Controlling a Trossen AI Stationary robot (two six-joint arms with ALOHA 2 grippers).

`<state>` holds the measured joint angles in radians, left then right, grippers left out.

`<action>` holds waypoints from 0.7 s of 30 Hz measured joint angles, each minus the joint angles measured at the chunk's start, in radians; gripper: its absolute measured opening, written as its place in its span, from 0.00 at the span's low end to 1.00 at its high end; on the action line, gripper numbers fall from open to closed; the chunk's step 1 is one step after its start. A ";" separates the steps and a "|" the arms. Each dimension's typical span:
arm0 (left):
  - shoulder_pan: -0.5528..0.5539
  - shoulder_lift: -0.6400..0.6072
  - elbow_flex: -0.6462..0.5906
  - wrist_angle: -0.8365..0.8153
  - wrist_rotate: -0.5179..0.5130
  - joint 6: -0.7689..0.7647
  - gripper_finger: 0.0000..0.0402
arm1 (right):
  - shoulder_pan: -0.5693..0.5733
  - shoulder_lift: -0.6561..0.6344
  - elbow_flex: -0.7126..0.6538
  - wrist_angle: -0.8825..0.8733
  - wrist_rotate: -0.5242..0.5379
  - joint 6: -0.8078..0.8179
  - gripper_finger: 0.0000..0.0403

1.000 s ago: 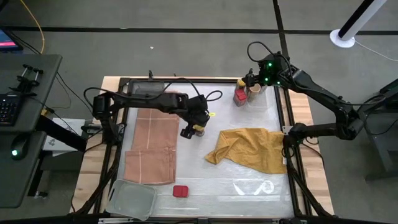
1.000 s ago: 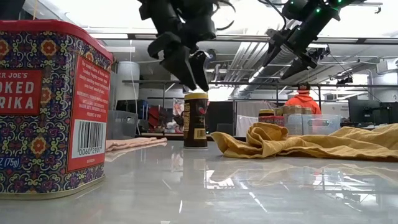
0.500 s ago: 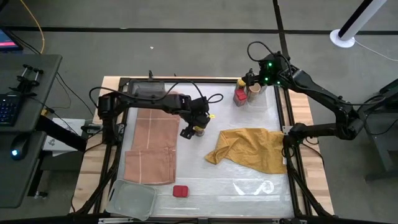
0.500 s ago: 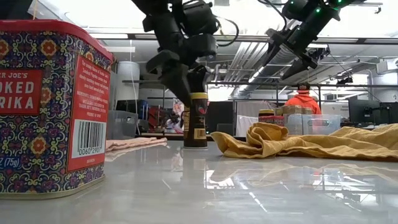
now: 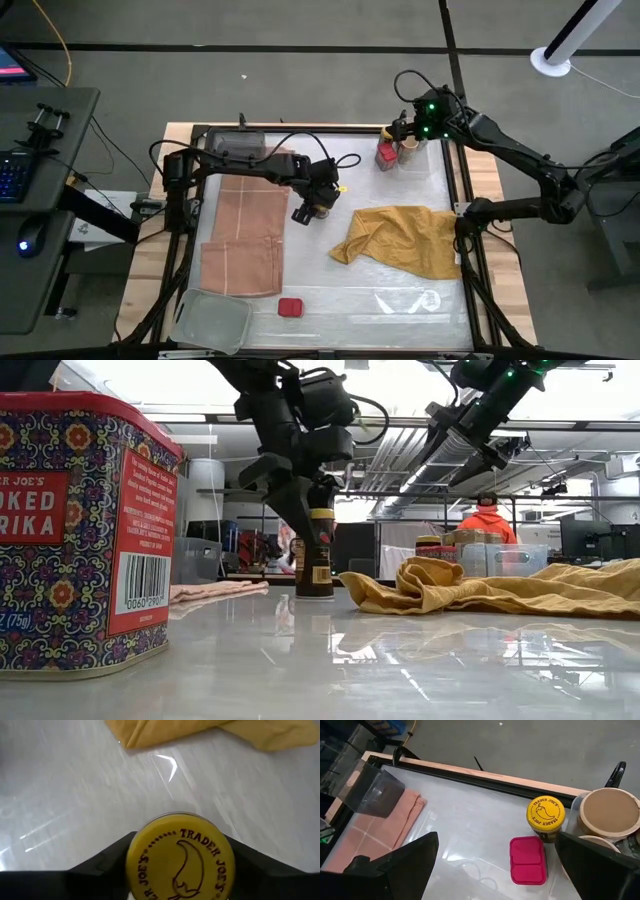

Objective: Sort spices by type
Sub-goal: Put the bottom yellow seasoning bottle into the black bin

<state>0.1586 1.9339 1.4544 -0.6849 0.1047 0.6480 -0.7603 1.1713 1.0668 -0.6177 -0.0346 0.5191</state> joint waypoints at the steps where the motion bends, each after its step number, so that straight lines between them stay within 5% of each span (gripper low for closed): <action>1: 0.001 -0.001 0.000 0.000 -0.003 0.001 0.51 | 0.003 0.000 0.000 0.000 0.002 0.000 0.98; 11: 0.117 -0.142 0.000 -0.056 0.002 -0.036 0.48 | 0.004 0.000 0.000 0.001 0.008 0.000 0.98; 21: 0.554 -0.435 -0.035 -0.113 -0.156 -0.248 0.48 | 0.003 0.000 0.000 0.001 0.039 0.000 0.98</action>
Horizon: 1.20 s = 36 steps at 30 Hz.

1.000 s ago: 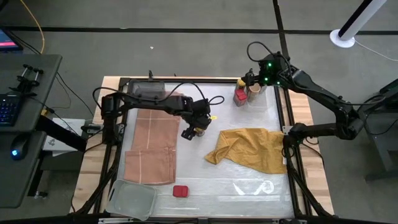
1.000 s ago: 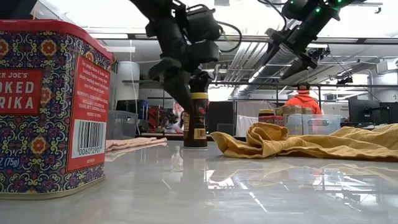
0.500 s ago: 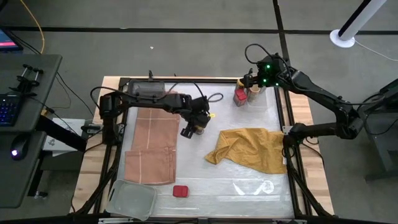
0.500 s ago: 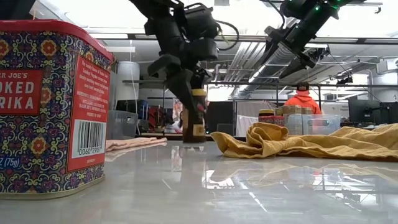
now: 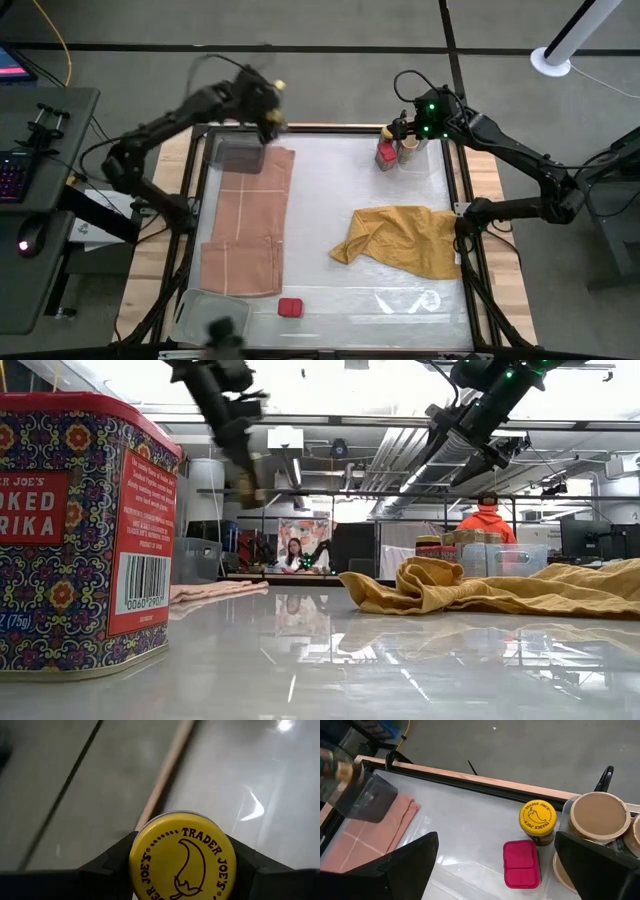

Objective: Sort spices by type
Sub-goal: Put the bottom yellow seasoning bottle into the black bin

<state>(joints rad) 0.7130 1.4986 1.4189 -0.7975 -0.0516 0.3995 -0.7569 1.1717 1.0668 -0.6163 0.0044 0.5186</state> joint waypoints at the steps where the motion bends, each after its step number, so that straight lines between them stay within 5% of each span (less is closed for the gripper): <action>1: 0.045 -0.016 -0.009 -0.021 0.000 -0.031 0.48 | 0.000 0.000 0.000 0.000 0.000 0.000 0.98; 9: 0.230 -0.055 -0.177 -0.111 0.007 -0.168 0.48 | 0.000 0.000 0.000 0.000 0.000 0.000 0.98; 24: 0.226 -0.037 -0.361 0.086 0.016 -0.250 0.48 | 0.000 0.001 0.000 0.000 0.000 -0.002 0.98; 36: 0.226 -0.011 -0.360 0.101 0.015 -0.249 0.64 | 0.000 0.001 0.000 -0.001 0.000 0.000 0.98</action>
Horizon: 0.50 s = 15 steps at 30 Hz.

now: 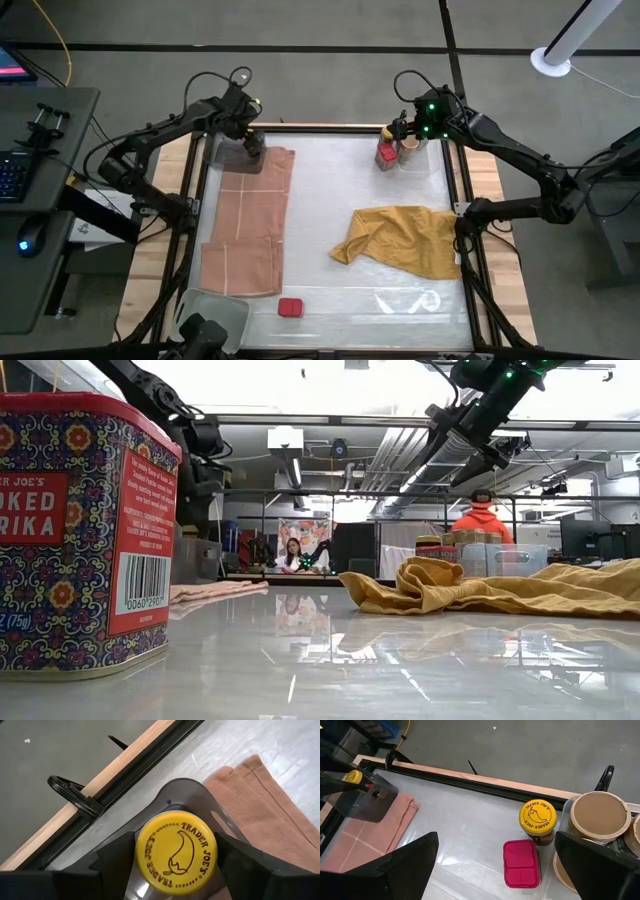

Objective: Sort spices by type
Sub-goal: Put the bottom yellow seasoning bottle into the black bin

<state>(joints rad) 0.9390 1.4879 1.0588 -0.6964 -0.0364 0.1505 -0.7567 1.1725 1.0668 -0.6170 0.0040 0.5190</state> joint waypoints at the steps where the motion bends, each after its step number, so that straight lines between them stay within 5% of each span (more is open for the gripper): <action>1: 0.000 0.002 0.000 0.000 0.000 0.000 0.64 | 0.000 0.000 0.000 0.000 0.000 0.000 0.98; 15: -0.003 0.003 0.119 -0.022 -0.001 0.001 0.64 | 0.000 0.000 0.000 0.000 0.000 0.008 0.98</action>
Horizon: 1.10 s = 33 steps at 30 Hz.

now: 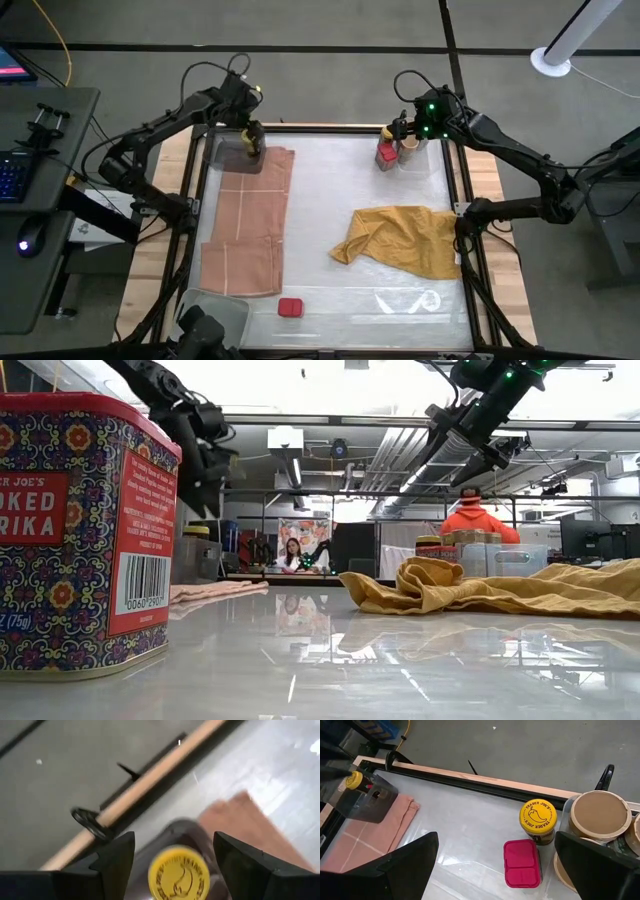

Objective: Sort spices by type
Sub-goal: Put the bottom yellow seasoning bottle into the black bin, then put the yellow seasoning bottle into the black bin

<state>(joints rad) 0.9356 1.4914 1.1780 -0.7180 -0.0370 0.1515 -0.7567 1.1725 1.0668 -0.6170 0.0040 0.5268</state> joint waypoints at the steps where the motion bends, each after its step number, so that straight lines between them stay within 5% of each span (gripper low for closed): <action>1: 0.000 0.000 0.018 -0.002 0.000 0.002 0.64 | 0.000 0.000 0.000 0.000 0.000 0.000 0.98; 7: -0.004 -0.001 0.131 -0.036 0.018 -0.011 0.64 | 0.000 0.000 0.000 0.000 0.000 0.009 0.98; 13: -0.026 -0.001 0.165 0.000 0.199 -0.081 0.64 | 0.000 0.066 0.000 0.000 -0.022 0.031 0.92; 17: -0.053 -0.001 0.165 0.030 0.336 -0.148 0.64 | 0.000 0.159 0.000 0.013 -0.001 0.015 0.66; 23: -0.121 -0.009 0.165 0.068 0.597 -0.227 0.62 | -0.023 0.250 0.000 0.115 0.040 -0.039 0.06; 26: -0.195 -0.046 0.164 0.103 0.527 -0.215 0.50 | -0.034 0.256 0.000 0.120 0.063 -0.035 0.05; 30: -0.297 -0.116 0.158 0.199 0.354 -0.184 0.12 | -0.047 0.257 0.000 0.076 0.072 -0.069 0.01; 33: -0.335 -0.179 0.127 0.331 0.292 -0.191 0.04 | -0.049 0.262 0.000 0.075 0.074 -0.072 0.01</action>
<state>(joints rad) 0.6009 1.3119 1.3046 -0.3873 0.2548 -0.0397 -0.8059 1.4342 1.0664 -0.5423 0.0780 0.4548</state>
